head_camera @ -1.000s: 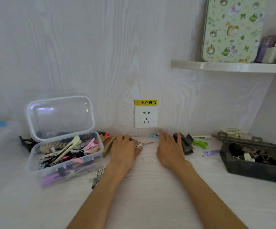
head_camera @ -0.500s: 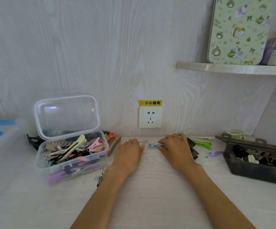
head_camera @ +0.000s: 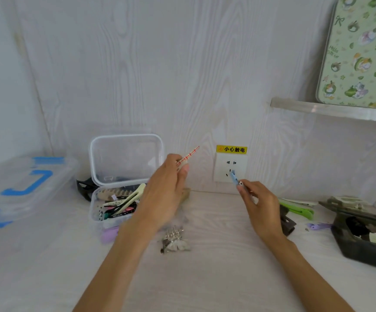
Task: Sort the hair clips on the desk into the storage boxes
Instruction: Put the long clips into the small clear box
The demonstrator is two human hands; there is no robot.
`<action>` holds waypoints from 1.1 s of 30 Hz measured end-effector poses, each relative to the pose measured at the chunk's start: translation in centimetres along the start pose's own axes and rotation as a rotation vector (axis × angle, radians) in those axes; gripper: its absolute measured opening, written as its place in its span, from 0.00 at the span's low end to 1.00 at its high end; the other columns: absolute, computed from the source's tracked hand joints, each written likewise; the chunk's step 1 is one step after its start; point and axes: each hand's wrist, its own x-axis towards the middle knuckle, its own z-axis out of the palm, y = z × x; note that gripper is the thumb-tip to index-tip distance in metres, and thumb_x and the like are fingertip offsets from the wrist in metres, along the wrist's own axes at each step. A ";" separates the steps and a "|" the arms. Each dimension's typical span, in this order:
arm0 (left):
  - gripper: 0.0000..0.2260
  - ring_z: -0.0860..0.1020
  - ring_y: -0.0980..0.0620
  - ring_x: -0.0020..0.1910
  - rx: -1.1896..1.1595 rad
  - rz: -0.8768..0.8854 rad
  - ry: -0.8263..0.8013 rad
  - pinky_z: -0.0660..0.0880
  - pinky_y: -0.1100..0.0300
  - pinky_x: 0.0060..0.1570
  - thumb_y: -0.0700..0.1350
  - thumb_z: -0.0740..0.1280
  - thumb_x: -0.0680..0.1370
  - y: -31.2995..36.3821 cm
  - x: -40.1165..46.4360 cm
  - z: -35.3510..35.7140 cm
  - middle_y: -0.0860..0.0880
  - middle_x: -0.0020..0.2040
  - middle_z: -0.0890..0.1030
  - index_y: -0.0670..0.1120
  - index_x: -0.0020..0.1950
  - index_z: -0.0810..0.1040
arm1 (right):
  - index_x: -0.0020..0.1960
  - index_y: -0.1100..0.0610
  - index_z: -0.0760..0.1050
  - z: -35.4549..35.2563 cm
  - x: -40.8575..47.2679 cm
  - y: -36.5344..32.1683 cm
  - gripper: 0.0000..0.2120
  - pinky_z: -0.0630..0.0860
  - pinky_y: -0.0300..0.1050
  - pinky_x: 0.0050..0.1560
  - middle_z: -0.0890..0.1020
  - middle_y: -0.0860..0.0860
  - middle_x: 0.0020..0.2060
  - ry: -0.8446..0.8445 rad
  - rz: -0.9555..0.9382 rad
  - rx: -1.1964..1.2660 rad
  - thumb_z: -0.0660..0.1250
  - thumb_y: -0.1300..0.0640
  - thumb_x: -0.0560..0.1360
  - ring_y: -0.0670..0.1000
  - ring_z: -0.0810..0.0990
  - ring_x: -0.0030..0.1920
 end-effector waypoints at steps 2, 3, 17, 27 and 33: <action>0.09 0.71 0.55 0.35 0.052 -0.040 -0.016 0.67 0.56 0.35 0.54 0.50 0.81 -2.5 -0.7 -3.0 0.55 0.34 0.70 0.51 0.53 0.65 | 0.52 0.59 0.80 0.7 -0.2 -1.1 0.08 0.77 0.41 0.45 0.81 0.51 0.40 -0.012 0.071 0.078 0.67 0.59 0.75 0.50 0.80 0.41; 0.11 0.71 0.52 0.35 0.131 -0.069 -0.037 0.67 0.54 0.37 0.53 0.51 0.81 -3.8 -1.0 -4.4 0.54 0.35 0.70 0.49 0.55 0.67 | 0.52 0.60 0.80 1.1 -0.1 -1.9 0.09 0.78 0.43 0.46 0.81 0.51 0.41 0.002 0.104 0.128 0.67 0.58 0.75 0.50 0.80 0.42; 0.15 0.77 0.46 0.55 0.521 -0.431 -0.166 0.71 0.53 0.56 0.44 0.57 0.80 -7.4 -3.8 -8.9 0.48 0.56 0.81 0.51 0.64 0.74 | 0.53 0.57 0.78 10.3 -0.4 -16.1 0.14 0.65 0.53 0.66 0.81 0.52 0.49 -0.677 -0.241 -0.146 0.55 0.55 0.81 0.52 0.76 0.52; 0.08 0.80 0.51 0.46 0.258 -0.125 -0.034 0.75 0.54 0.45 0.43 0.60 0.78 2.8 -2.5 -2.3 0.52 0.46 0.82 0.51 0.54 0.77 | 0.64 0.49 0.71 1.1 -0.6 -6.6 0.14 0.71 0.46 0.59 0.76 0.47 0.61 -0.493 0.068 -0.249 0.55 0.53 0.80 0.48 0.72 0.61; 0.11 0.74 0.48 0.60 1.043 -0.188 -0.557 0.67 0.52 0.61 0.40 0.61 0.77 5.1 -2.6 5.9 0.49 0.59 0.78 0.47 0.59 0.76 | 0.73 0.49 0.59 -3.1 -3.3 0.8 0.24 0.56 0.47 0.72 0.66 0.49 0.71 -0.629 0.172 -0.577 0.48 0.42 0.80 0.51 0.59 0.73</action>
